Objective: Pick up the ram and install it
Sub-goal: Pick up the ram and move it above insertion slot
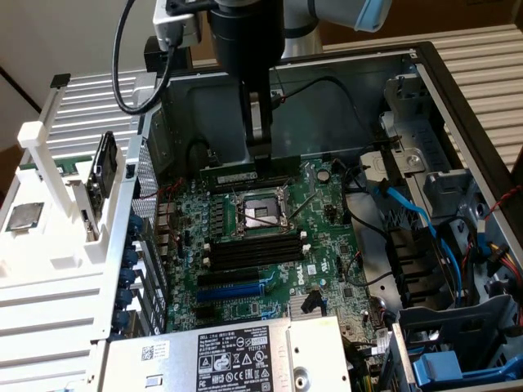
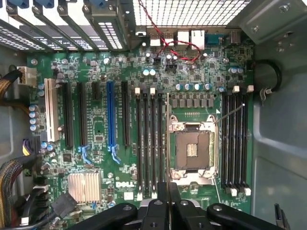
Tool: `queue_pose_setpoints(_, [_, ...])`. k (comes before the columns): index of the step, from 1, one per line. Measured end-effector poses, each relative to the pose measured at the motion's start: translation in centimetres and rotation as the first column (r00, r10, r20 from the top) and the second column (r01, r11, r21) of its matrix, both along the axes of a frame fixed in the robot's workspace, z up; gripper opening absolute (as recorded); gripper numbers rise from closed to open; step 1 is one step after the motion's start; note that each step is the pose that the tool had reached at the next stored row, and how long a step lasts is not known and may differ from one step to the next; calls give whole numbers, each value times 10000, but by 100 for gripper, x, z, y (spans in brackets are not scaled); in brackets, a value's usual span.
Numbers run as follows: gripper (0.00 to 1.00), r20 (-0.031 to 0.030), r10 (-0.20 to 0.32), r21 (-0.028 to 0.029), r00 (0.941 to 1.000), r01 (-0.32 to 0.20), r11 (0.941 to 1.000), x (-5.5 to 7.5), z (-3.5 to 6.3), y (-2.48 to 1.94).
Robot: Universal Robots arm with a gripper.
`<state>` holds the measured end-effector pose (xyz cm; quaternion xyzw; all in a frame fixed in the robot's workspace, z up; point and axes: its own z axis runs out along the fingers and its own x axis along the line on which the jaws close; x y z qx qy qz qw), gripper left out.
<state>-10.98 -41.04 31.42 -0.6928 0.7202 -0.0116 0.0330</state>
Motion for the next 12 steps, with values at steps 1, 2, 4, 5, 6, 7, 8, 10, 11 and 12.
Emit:
queue_pose_setpoints(1, [12,0,17,-1,10000,-17,10000,1,-24,-17])
queue_pose_setpoints(2, [12,-2,30,1,10000,-30,10000,0,-34,-30])
queue_pose_setpoints(4, [12,-32,43,26,10000,-43,10000,1,-54,-43])
queue_pose_setpoints(5, [12,-59,53,35,10000,-52,10000,1,-65,-48])
queue_pose_setpoints(6, [12,-109,80,43,9999,-79,10000,9,-108,-62])
queue_pose_setpoints(7, [12,-111,94,36,9999,-94,9999,15,-132,-52])
queue_pose_setpoints(8, [12,-113,99,10,9999,-98,10000,16,-138,-34])
queue_pose_setpoints(10, [12,-113,106,-36,9999,-106,9999,16,-150,1])
queue_pose_setpoints(11, [12,-120,113,-47,9999,-114,9999,16,-158,5])
queue_pose_setpoints(12, [12,-221,145,-93,9997,-147,9998,16,-188,10])
